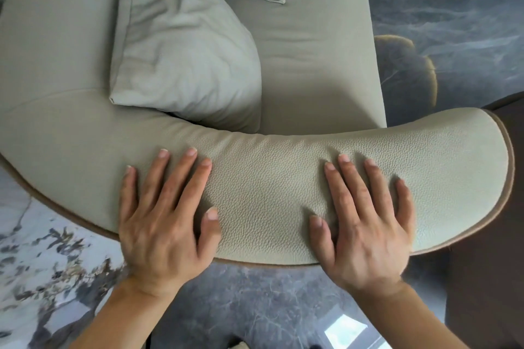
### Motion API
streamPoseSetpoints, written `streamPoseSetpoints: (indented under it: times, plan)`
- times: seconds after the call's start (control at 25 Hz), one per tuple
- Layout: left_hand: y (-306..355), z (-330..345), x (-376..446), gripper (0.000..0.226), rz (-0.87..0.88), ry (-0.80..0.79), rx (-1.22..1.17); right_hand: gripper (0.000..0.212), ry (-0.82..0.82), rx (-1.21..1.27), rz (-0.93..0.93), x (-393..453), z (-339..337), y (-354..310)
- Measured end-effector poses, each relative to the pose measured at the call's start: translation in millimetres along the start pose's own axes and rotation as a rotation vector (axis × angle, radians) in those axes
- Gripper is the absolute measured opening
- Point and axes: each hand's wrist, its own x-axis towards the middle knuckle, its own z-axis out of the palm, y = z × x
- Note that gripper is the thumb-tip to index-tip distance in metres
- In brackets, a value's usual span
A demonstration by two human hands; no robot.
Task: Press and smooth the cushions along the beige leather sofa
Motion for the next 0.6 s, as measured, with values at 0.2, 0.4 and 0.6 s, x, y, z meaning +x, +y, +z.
streamPoseSetpoints:
  times: [0.2, 0.4, 0.6]
  plan:
    - [1.5, -3.2, -1.1, 0.054, -0.021, -0.021, 0.014, 0.061, -0.042, -0.005, 0.039, -1.4, -5.1, -2.7]
    - [9.6, -15.3, 4.5, 0.056, -0.064, -0.196, 0.015, 0.065, -0.227, 0.006, 0.077, -0.6, -15.0, -7.0]
    - [19.8, -43.5, -3.1, 0.067, -0.137, -0.244, -0.021, 0.077, -0.337, 0.012, 0.112, -12.1, -39.1, -12.0]
